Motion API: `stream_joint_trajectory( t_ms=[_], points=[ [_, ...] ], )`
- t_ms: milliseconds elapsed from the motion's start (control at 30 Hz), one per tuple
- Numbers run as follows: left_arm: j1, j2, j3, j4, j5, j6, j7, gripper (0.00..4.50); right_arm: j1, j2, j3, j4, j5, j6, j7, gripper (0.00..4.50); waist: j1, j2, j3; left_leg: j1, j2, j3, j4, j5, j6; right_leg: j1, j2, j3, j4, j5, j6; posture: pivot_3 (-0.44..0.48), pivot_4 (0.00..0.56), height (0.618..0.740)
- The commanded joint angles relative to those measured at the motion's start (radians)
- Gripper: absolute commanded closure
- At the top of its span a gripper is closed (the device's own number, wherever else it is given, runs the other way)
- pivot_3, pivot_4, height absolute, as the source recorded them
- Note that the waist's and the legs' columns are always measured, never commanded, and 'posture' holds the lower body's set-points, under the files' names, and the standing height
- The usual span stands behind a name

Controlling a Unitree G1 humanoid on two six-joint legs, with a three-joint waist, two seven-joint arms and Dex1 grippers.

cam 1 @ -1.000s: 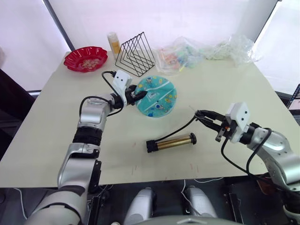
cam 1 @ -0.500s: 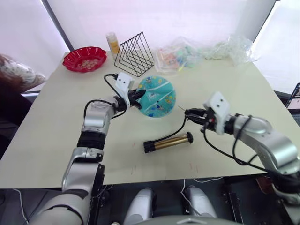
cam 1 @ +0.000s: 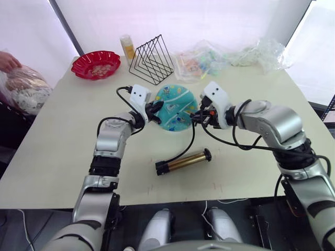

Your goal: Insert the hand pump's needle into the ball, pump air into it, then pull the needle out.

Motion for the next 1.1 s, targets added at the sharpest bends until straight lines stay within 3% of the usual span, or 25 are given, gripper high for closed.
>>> stream_joint_trajectory(
  t_ms=[33, 333, 1100],
  points=[
    [0.017, -0.001, -0.005, -0.03, -0.001, 0.007, 0.007, 4.48, -0.104, 0.032, 0.046, 0.104, -0.03, 0.013, 0.021, 4.18, -0.002, 0.0, 0.0, -0.004, -0.001, 0.001, 0.001, 0.0, 0.0, -0.005, -0.001, 0.001, 0.002, 0.001, 0.001, 0.0, 0.15, 0.74],
    [0.023, -0.005, -0.008, -0.029, -0.002, 0.005, 0.006, 4.48, -0.222, 0.104, 0.085, 0.283, -0.059, 0.058, 0.061, 4.18, -0.001, 0.0, 0.0, -0.004, -0.002, 0.001, 0.001, 0.001, -0.001, -0.006, -0.002, 0.001, 0.003, 0.001, 0.0, 0.0, 0.15, 0.74],
    [0.027, -0.014, -0.03, -0.009, 0.011, -0.022, -0.005, 4.48, -0.48, 0.208, 0.204, 0.731, -0.222, -0.047, 0.234, 4.18, -0.002, 0.001, 0.0, -0.005, -0.003, 0.001, 0.001, 0.001, -0.001, -0.007, -0.002, 0.0, 0.005, 0.001, 0.0, 0.0, 0.15, 0.74]
  ],
)
